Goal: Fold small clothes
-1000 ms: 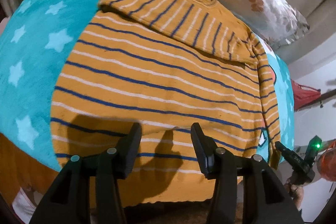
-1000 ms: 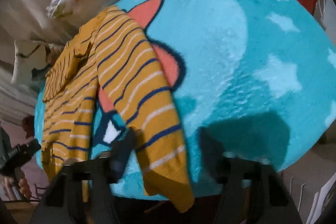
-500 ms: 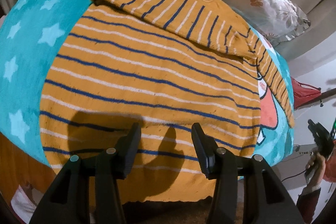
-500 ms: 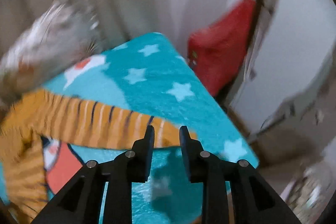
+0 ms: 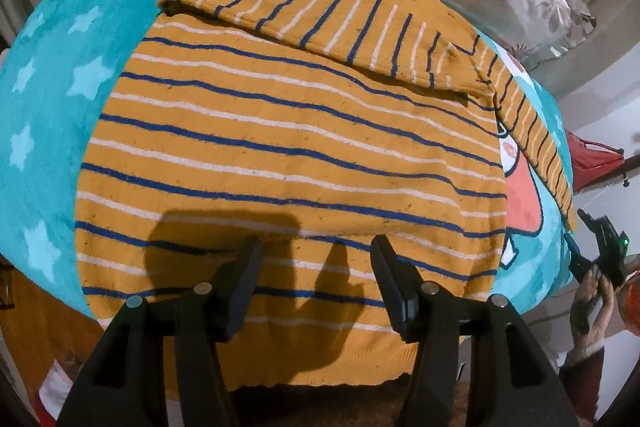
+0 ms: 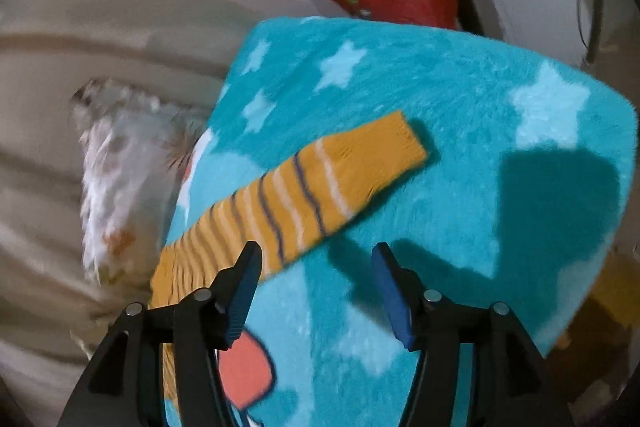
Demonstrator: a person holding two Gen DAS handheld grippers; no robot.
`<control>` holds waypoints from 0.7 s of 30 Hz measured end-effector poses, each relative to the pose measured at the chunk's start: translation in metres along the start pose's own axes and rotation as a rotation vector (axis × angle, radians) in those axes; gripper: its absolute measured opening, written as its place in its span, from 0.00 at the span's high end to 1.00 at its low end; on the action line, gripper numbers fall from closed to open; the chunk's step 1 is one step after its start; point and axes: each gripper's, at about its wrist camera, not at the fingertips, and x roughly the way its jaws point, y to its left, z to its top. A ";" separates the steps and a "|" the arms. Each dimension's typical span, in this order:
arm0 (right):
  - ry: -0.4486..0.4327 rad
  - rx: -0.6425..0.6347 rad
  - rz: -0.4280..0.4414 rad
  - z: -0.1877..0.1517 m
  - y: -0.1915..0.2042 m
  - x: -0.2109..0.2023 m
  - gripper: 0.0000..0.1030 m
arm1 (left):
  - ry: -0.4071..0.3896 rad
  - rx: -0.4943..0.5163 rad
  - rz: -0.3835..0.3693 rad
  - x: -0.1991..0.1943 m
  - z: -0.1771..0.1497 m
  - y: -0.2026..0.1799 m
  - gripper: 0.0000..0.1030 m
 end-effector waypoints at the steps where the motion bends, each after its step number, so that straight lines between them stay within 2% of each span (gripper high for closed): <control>1: -0.001 0.023 -0.008 0.004 -0.002 0.004 0.40 | -0.002 -0.003 0.007 -0.001 -0.001 0.002 0.47; 5: -0.031 0.043 -0.022 0.015 0.002 0.020 0.40 | -0.018 -0.015 0.054 -0.009 -0.007 0.012 0.46; 6: -0.037 0.032 -0.023 0.018 0.004 0.021 0.43 | -0.019 -0.021 0.064 -0.010 -0.009 0.015 0.46; 7: -0.044 0.023 -0.027 0.021 0.007 0.024 0.50 | -0.018 -0.012 0.063 -0.011 -0.011 0.019 0.46; 8: -0.041 0.017 -0.035 0.023 0.010 0.028 0.73 | -0.017 -0.016 0.080 -0.014 -0.014 0.025 0.46; 9: -0.043 0.006 -0.052 0.026 0.014 0.030 0.84 | -0.018 -0.018 0.091 -0.016 -0.016 0.030 0.46; 12: -0.111 -0.091 -0.130 0.026 0.040 0.022 0.90 | -0.025 -0.033 0.122 -0.023 -0.017 0.049 0.46; 14: -0.156 -0.211 -0.151 0.018 0.079 0.014 0.91 | -0.033 -0.051 0.122 -0.027 -0.013 0.063 0.46; 18: -0.186 -0.482 -0.097 -0.022 0.181 0.009 0.92 | -0.054 -0.094 0.073 -0.032 0.002 0.093 0.46; 21: -0.140 -0.701 -0.005 -0.082 0.271 0.022 0.92 | -0.072 -0.132 0.024 -0.037 0.015 0.119 0.46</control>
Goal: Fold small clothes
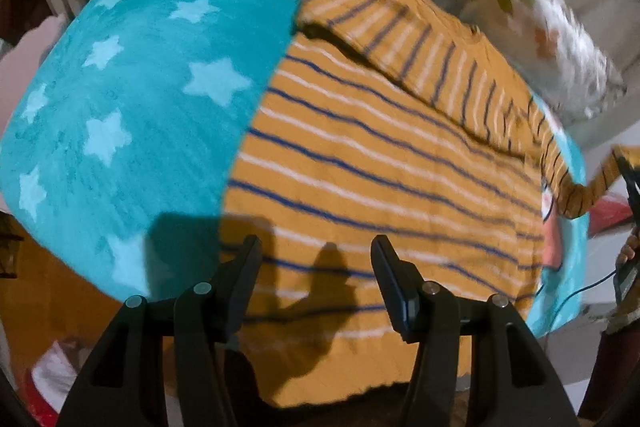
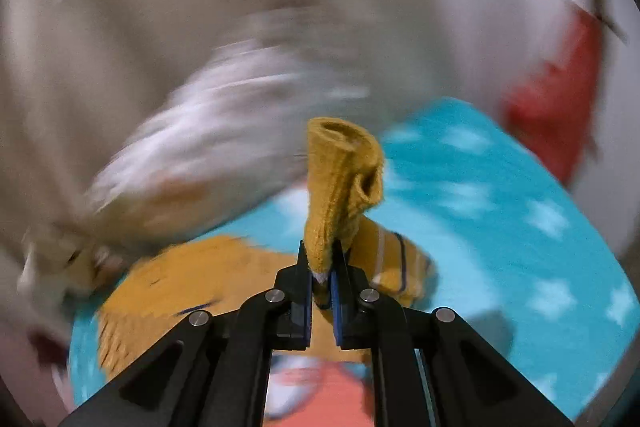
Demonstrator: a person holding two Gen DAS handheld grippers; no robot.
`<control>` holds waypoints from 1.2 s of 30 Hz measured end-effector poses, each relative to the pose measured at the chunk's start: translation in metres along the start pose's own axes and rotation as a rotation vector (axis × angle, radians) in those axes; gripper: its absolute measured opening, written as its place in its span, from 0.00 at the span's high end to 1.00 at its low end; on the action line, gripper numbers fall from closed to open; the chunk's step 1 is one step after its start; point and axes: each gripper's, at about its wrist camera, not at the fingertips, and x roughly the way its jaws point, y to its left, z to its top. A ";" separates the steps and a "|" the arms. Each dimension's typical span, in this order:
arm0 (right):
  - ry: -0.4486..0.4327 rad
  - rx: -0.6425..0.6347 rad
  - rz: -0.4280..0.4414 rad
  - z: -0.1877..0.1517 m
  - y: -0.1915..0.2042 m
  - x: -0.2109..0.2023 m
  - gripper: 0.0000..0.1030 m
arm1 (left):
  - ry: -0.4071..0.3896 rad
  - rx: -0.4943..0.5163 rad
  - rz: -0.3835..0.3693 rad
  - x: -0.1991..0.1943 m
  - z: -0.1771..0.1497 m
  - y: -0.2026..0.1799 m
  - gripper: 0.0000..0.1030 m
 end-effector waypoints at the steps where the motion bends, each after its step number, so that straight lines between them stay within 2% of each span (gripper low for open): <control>1: 0.009 -0.061 0.031 -0.002 0.032 0.005 0.92 | -0.007 -0.009 -0.009 -0.002 0.005 0.008 0.46; 3: 0.043 -0.218 0.101 -0.018 0.112 0.022 0.92 | -0.020 -0.021 -0.020 -0.004 0.013 0.020 0.46; 4: 0.061 -0.264 0.130 -0.027 0.139 0.030 0.92 | -0.027 -0.026 -0.025 -0.006 0.017 0.028 0.46; 6: 0.131 -0.385 0.207 -0.063 0.210 0.054 0.92 | -0.037 -0.034 -0.027 -0.008 0.024 0.041 0.46; 8: 0.210 -0.506 0.276 -0.103 0.264 0.077 0.90 | -0.039 -0.047 -0.029 -0.008 0.030 0.055 0.46; 10: 0.304 -0.624 0.303 -0.148 0.309 0.099 0.87 | -0.034 -0.056 -0.027 -0.007 0.036 0.069 0.45; 12: 0.374 -0.679 0.318 -0.183 0.334 0.108 0.77 | -0.035 -0.056 -0.026 -0.006 0.042 0.078 0.45; 13: 0.388 -0.682 0.327 -0.192 0.337 0.107 0.74 | -0.036 -0.053 -0.030 -0.006 0.046 0.081 0.45; 15: 0.407 -0.678 0.337 -0.203 0.339 0.102 0.58 | -0.039 -0.036 -0.036 -0.004 0.054 0.082 0.45; 17: 0.412 -0.651 0.318 -0.205 0.328 0.095 0.50 | -0.043 -0.006 -0.053 -0.002 0.065 0.077 0.44; 20: 0.433 -0.552 0.273 -0.198 0.297 0.089 0.50 | -0.053 0.065 -0.084 0.005 0.084 0.057 0.42; 27: 0.406 -0.332 0.160 -0.175 0.229 0.061 0.42 | -0.086 0.329 -0.135 0.044 0.141 -0.021 0.36; 29: 0.399 -0.304 0.140 -0.176 0.217 0.053 0.42 | -0.074 0.372 -0.140 0.063 0.160 -0.040 0.36; 33: 0.399 -0.296 0.107 -0.183 0.206 0.044 0.42 | -0.066 0.459 -0.137 0.088 0.177 -0.070 0.36; 34: 0.402 -0.288 0.103 -0.185 0.204 0.043 0.42 | -0.042 0.477 -0.134 0.095 0.179 -0.076 0.39; 35: 0.406 -0.277 0.098 -0.187 0.201 0.043 0.42 | -0.023 0.491 -0.143 0.098 0.179 -0.080 0.59; 36: 0.407 -0.270 0.089 -0.188 0.198 0.042 0.42 | 0.003 0.513 -0.143 0.101 0.178 -0.084 0.89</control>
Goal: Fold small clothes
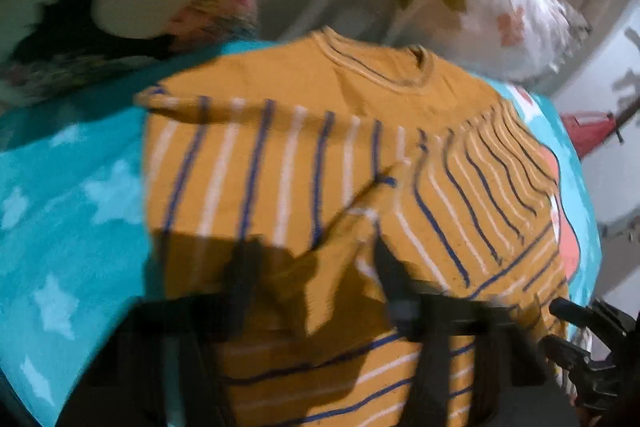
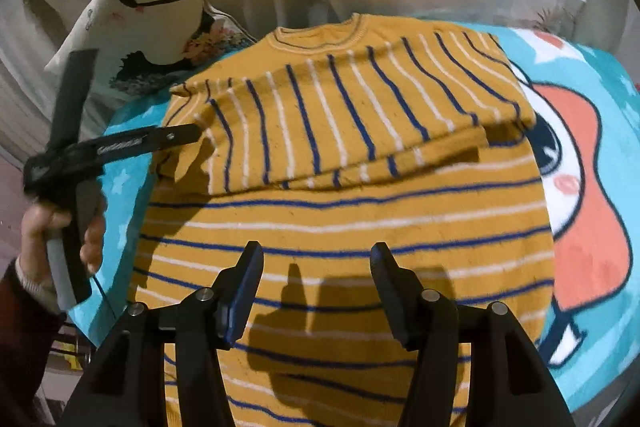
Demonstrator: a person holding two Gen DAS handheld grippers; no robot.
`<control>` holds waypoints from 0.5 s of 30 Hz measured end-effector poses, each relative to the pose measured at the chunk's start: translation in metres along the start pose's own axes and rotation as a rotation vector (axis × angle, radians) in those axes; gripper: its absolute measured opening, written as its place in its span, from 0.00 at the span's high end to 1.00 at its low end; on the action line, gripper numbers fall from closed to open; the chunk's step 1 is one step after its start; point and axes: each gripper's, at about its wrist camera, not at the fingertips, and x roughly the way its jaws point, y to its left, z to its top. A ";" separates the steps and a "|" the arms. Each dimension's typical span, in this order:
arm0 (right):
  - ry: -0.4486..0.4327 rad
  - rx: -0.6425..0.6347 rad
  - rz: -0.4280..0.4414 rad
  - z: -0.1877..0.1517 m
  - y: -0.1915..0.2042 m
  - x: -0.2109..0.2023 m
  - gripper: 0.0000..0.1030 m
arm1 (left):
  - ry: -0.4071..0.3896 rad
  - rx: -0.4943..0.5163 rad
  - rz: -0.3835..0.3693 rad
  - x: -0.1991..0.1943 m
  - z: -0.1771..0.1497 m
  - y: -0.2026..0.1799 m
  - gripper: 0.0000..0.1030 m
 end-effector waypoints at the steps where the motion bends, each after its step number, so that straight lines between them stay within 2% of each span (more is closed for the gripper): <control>1: 0.000 0.007 -0.007 -0.002 -0.003 -0.002 0.42 | 0.028 0.014 0.003 0.003 0.002 -0.002 0.96; 3: -0.002 0.016 -0.019 -0.008 -0.008 -0.002 0.42 | 0.026 0.001 -0.002 0.001 0.007 0.002 0.96; 6: -0.010 0.033 -0.028 -0.013 -0.015 -0.001 0.41 | 0.010 -0.078 -0.011 -0.005 0.020 0.022 0.96; 11: -0.014 0.071 -0.034 -0.012 -0.025 0.003 0.42 | 0.006 -0.182 0.037 0.003 0.037 0.053 0.95; 13: -0.010 0.077 -0.030 -0.011 -0.027 0.005 0.42 | 0.033 -0.219 0.026 0.009 0.036 0.060 0.88; 15: -0.015 0.084 -0.035 -0.007 -0.029 0.005 0.42 | 0.031 -0.252 0.019 0.008 0.031 0.065 0.74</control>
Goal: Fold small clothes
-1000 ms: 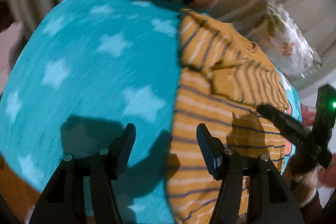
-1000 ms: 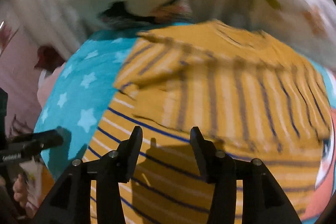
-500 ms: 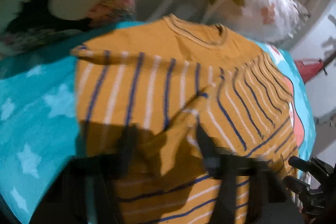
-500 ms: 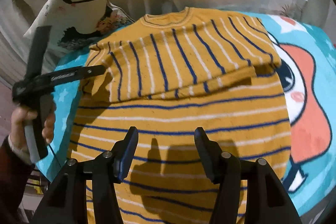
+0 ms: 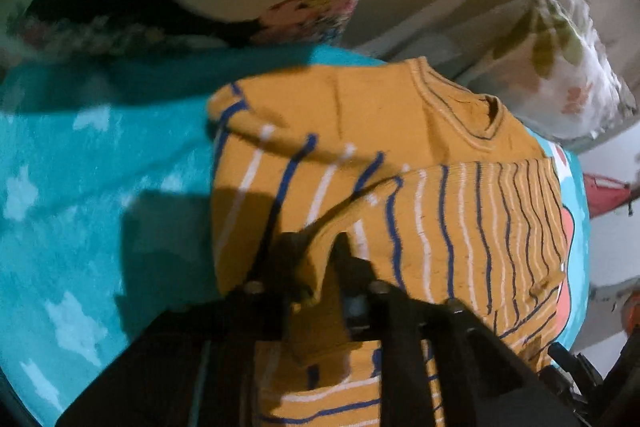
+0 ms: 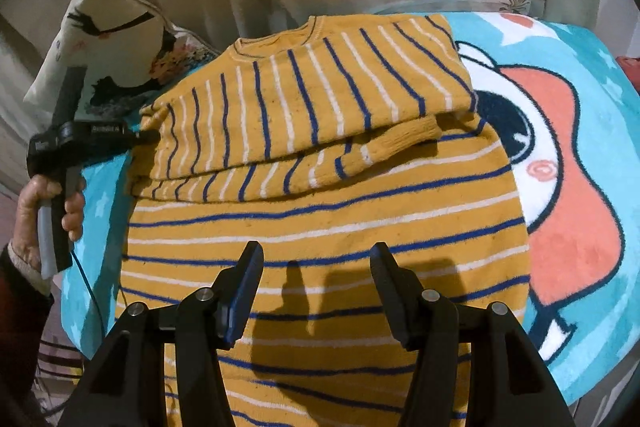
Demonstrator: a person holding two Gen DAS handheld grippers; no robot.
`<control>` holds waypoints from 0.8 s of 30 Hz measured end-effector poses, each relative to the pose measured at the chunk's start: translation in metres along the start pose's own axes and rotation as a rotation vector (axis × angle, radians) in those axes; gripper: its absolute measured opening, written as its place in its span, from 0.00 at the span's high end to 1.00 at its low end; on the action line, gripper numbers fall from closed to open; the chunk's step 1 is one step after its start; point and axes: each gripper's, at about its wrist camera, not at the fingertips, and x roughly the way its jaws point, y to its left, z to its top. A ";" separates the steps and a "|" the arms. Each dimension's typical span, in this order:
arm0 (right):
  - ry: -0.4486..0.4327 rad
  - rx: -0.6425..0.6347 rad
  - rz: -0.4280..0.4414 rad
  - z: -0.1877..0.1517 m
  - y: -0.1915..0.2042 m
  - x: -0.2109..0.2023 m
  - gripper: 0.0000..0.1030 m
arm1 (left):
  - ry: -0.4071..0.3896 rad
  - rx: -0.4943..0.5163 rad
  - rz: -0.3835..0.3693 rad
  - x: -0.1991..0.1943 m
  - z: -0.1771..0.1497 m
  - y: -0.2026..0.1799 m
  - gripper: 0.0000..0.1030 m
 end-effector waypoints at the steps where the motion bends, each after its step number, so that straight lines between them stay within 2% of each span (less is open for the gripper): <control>1: -0.007 0.005 -0.007 0.004 -0.001 -0.001 0.42 | -0.004 -0.014 -0.015 -0.003 -0.003 0.003 0.71; 3: -0.018 0.014 -0.020 0.009 -0.004 -0.002 0.42 | -0.015 -0.031 -0.030 -0.011 -0.012 0.008 0.56; 6: -0.031 0.030 -0.039 0.021 -0.009 -0.002 0.42 | -0.045 -0.055 -0.005 -0.024 -0.023 0.016 0.50; 9: -0.031 0.045 -0.059 0.031 -0.012 0.003 0.41 | -0.075 -0.070 0.045 -0.036 -0.035 0.027 0.49; 11: -0.017 0.049 -0.054 0.034 -0.011 0.008 0.42 | -0.077 -0.076 0.034 -0.040 -0.048 0.034 0.49; 16: 0.051 0.030 -0.083 0.029 -0.003 0.031 0.42 | -0.011 -0.077 -0.002 -0.036 -0.078 0.045 0.49; 19: 0.082 0.026 -0.092 0.024 0.003 0.042 0.42 | -0.045 -0.064 0.011 -0.040 -0.092 0.045 0.48; 20: 0.092 0.023 -0.100 0.023 0.005 0.046 0.42 | -0.053 -0.056 0.020 -0.041 -0.096 0.044 0.43; 21: 0.100 0.021 -0.108 0.022 0.007 0.049 0.42 | -0.054 -0.051 0.032 -0.041 -0.100 0.043 0.39; 24: 0.141 0.027 -0.128 0.017 0.011 0.063 0.40 | -0.038 -0.045 0.019 -0.040 -0.109 0.040 0.39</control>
